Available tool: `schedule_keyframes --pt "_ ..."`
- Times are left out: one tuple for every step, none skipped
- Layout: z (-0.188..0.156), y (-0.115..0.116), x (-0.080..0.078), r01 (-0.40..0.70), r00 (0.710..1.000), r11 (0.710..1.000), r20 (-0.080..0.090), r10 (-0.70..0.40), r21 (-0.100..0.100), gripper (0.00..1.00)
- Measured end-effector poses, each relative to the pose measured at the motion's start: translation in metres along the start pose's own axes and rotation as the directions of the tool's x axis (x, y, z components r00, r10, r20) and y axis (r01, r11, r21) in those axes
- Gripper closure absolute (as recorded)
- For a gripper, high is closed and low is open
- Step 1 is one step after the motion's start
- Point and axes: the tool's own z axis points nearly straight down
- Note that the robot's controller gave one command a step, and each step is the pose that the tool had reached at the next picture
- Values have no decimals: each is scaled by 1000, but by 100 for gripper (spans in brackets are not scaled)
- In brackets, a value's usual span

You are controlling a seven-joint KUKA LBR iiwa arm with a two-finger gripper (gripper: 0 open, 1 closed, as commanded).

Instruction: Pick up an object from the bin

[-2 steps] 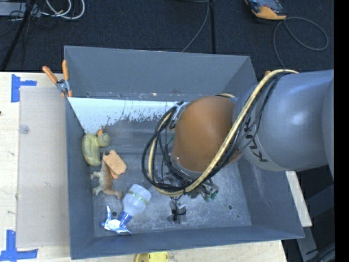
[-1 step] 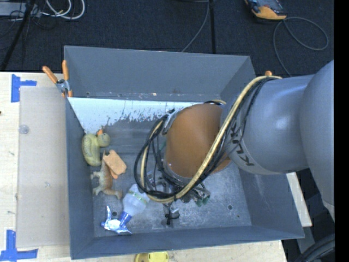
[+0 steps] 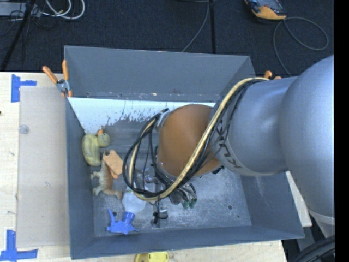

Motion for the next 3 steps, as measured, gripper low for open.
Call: schedule_keyframes --pt "8 15 0 65 998 998 2 -65 1 0" --pt "35 35 -12 361 933 933 13 -361 3 0" --pt "43 40 -11 399 917 917 10 -399 3 0"
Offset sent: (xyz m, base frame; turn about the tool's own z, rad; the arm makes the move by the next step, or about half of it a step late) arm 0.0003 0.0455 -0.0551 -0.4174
